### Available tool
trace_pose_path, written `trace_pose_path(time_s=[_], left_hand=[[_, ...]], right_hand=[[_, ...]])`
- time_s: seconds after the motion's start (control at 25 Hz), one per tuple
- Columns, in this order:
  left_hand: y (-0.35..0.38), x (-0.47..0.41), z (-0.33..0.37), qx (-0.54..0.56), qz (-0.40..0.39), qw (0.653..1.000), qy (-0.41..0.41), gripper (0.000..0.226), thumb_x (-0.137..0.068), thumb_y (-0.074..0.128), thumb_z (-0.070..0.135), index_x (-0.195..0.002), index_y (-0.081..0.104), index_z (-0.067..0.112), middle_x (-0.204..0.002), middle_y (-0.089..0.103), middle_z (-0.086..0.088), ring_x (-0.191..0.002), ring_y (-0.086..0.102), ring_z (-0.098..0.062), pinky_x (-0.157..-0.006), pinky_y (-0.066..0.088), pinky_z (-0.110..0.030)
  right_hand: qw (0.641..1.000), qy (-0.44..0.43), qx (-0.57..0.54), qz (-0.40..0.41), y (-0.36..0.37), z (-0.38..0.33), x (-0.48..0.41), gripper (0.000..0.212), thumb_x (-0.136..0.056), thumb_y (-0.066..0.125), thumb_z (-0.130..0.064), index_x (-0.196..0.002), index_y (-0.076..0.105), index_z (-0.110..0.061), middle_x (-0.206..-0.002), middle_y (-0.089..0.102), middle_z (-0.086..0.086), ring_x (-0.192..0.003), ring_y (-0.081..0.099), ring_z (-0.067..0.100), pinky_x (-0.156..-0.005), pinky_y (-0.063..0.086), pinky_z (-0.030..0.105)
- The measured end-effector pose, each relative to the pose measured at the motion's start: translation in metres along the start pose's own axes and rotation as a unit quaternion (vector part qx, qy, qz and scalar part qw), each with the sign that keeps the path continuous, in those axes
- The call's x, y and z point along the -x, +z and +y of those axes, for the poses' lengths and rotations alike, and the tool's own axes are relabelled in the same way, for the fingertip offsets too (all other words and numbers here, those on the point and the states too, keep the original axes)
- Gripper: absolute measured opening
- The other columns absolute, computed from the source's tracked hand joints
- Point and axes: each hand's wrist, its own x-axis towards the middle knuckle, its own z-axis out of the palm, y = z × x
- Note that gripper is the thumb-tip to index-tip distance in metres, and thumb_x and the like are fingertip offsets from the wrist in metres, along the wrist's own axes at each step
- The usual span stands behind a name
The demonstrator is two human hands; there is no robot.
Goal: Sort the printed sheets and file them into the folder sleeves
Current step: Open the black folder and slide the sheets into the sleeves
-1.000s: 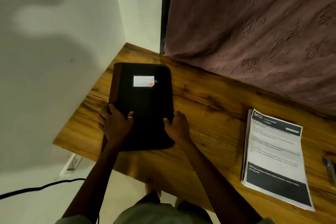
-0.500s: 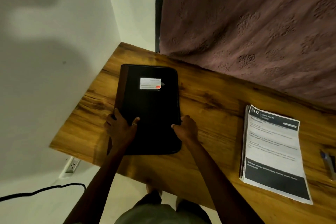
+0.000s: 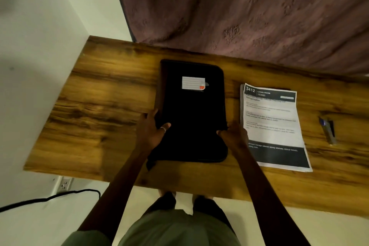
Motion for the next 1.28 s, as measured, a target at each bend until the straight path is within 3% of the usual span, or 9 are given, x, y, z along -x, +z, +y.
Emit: trace_pose_path(time_s=[0.2,0.32,0.44,0.6,0.8,0.96,1.04,1.2,1.28], left_hand=[[-0.004,0.005,-0.003,-0.021,-0.028,0.999,0.037,0.066,-0.092,0.068,0.038,-0.150,0.043,0.020,-0.144,0.047,-0.014,-0.128,0.053,-0.030,-0.105,0.041,-0.034],[-0.010,0.016,-0.015,-0.041,-0.044,0.996,0.059,0.065,-0.093,0.067,0.038,-0.150,0.043,0.022,-0.146,0.046,-0.014,-0.130,0.051,-0.029,-0.105,0.040,-0.033],[-0.011,0.033,-0.021,-0.042,-0.082,0.994,0.066,0.075,-0.091,0.070,0.040,-0.154,0.035,0.021,-0.150,0.039,-0.013,-0.135,0.045,-0.030,-0.107,0.037,-0.033],[-0.009,0.053,-0.042,-0.056,-0.154,0.982,0.097,0.103,-0.079,0.083,0.035,-0.158,0.019,0.017,-0.159,0.022,-0.013,-0.144,0.030,-0.032,-0.116,0.030,-0.040],[-0.008,0.065,-0.064,-0.063,-0.149,0.979,0.123,0.088,-0.084,0.074,0.019,-0.156,0.024,0.017,-0.156,0.021,-0.014,-0.140,0.033,-0.034,-0.110,0.034,-0.035],[-0.006,0.069,-0.072,-0.058,-0.123,0.981,0.140,0.078,-0.081,0.056,0.033,-0.153,0.033,0.012,-0.149,0.034,-0.019,-0.124,0.049,-0.034,-0.095,0.041,-0.029],[-0.004,0.067,-0.080,-0.058,-0.115,0.980,0.155,0.076,-0.082,0.059,0.028,-0.152,0.035,0.010,-0.146,0.038,-0.021,-0.118,0.055,-0.036,-0.090,0.048,-0.032],[0.000,0.064,-0.092,-0.077,-0.091,0.974,0.192,0.079,-0.080,0.074,0.003,-0.151,0.038,0.009,-0.143,0.043,-0.022,-0.114,0.059,-0.039,-0.088,0.050,-0.032],[0.004,0.071,-0.089,-0.111,-0.061,0.971,0.202,0.079,-0.079,0.079,0.010,-0.148,0.041,0.009,-0.144,0.043,-0.021,-0.120,0.055,-0.039,-0.090,0.054,-0.038]], right_hand=[[0.996,-0.045,0.067,0.046,-0.002,0.012,0.016,0.040,-0.090,0.066,-0.035,-0.120,0.056,-0.010,-0.109,0.065,0.008,-0.101,0.064,0.026,-0.077,0.052,0.033],[0.991,-0.113,0.025,0.062,0.019,0.016,0.051,0.036,-0.094,0.062,-0.031,-0.125,0.054,-0.015,-0.122,0.059,0.009,-0.106,0.061,0.025,-0.082,0.053,0.031],[0.983,-0.176,0.032,0.049,0.047,0.011,0.085,0.022,-0.097,0.057,-0.031,-0.116,0.056,-0.019,-0.114,0.057,0.003,-0.095,0.059,0.015,-0.068,0.039,0.013],[0.982,-0.175,0.072,-0.021,0.081,0.006,0.113,0.025,-0.100,0.045,-0.043,-0.101,0.059,-0.022,-0.093,0.061,-0.002,-0.080,0.058,0.009,-0.071,0.048,0.022],[0.978,-0.178,0.089,-0.060,0.105,0.003,0.131,0.026,-0.099,0.049,-0.042,-0.101,0.064,-0.020,-0.092,0.065,-0.003,-0.082,0.059,0.009,-0.080,0.045,0.022],[0.984,-0.143,0.057,-0.091,0.116,-0.007,0.136,0.023,-0.099,0.054,-0.037,-0.098,0.068,-0.019,-0.086,0.067,-0.005,-0.065,0.051,-0.002,-0.067,0.035,0.007],[0.988,-0.100,-0.006,-0.114,0.121,-0.014,0.140,0.018,-0.098,0.056,-0.034,-0.096,0.068,-0.020,-0.080,0.066,-0.010,-0.060,0.056,-0.003,-0.065,0.042,0.006],[0.954,0.056,-0.259,-0.143,0.127,-0.032,0.154,0.011,-0.097,0.060,-0.024,-0.088,0.066,-0.024,-0.076,0.073,0.000,-0.066,0.070,0.013,-0.066,0.058,0.027],[0.933,0.097,-0.318,-0.139,0.127,-0.035,0.159,0.013,-0.097,0.060,-0.025,-0.091,0.070,-0.020,-0.079,0.075,0.001,-0.072,0.072,0.020,-0.071,0.059,0.034]])
